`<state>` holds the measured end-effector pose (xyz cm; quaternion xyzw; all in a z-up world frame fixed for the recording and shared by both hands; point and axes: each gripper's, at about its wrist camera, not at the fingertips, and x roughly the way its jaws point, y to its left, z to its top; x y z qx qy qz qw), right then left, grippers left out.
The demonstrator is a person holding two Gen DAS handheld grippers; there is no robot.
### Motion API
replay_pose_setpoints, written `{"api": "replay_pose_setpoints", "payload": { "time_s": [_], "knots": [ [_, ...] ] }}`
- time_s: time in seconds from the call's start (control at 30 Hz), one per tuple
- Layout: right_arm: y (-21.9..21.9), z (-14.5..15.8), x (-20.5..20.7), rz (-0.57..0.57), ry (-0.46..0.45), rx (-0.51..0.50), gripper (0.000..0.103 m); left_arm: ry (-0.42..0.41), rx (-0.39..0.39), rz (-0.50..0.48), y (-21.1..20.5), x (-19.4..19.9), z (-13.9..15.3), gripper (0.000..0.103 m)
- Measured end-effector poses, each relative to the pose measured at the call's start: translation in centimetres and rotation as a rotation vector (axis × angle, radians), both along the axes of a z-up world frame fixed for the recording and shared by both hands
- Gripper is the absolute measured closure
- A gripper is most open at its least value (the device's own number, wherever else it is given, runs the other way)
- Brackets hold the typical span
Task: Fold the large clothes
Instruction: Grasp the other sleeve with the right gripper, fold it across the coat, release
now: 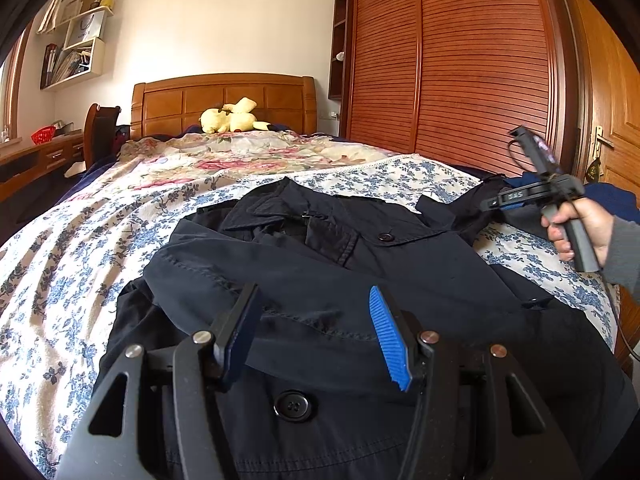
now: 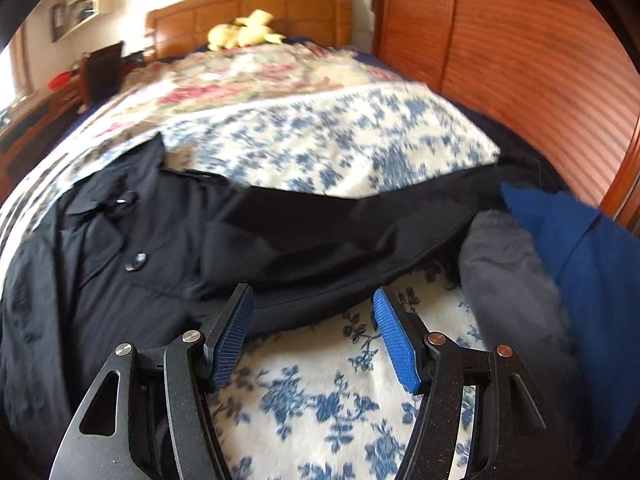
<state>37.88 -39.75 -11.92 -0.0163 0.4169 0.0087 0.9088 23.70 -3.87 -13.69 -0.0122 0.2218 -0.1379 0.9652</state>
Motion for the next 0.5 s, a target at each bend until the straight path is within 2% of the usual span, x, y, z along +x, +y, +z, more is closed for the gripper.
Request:
{"api": "replay_pose_setpoints", "payload": {
  "time_s": [0.27,0.33,0.37,0.4,0.43,0.5],
  "knots": [
    [-1.4,-3.8,3.1,-0.088,0.124,0.092,0.039,0.006,0.007,-0.005,-0.2,0.2,-0.1,0.048],
    [-1.4,-4.3,3.8,-0.092,0.141,0.114,0.049,0.006,0.007,-0.005,-0.2,0.2,-0.2,0.048],
    [-1.4,-4.4,4.1,-0.087,0.15,0.125,0.061,0.007,0.007,-0.005,-0.2,0.2,-0.2,0.048],
    [-1.3,-4.5,4.4,-0.081,0.153,0.126,0.081,0.008,0.007,-0.005,-0.2,0.2,-0.2,0.048],
    [-1.1,-4.4,4.6,-0.073,0.154,0.117,0.091,0.009,0.006,-0.005,-0.2,0.2,-0.3,0.048],
    [-0.4,-3.7,4.7,-0.045,0.134,0.086,0.099,0.013,0.008,-0.006,-0.3,0.2,-0.3,0.048]
  ]
}}
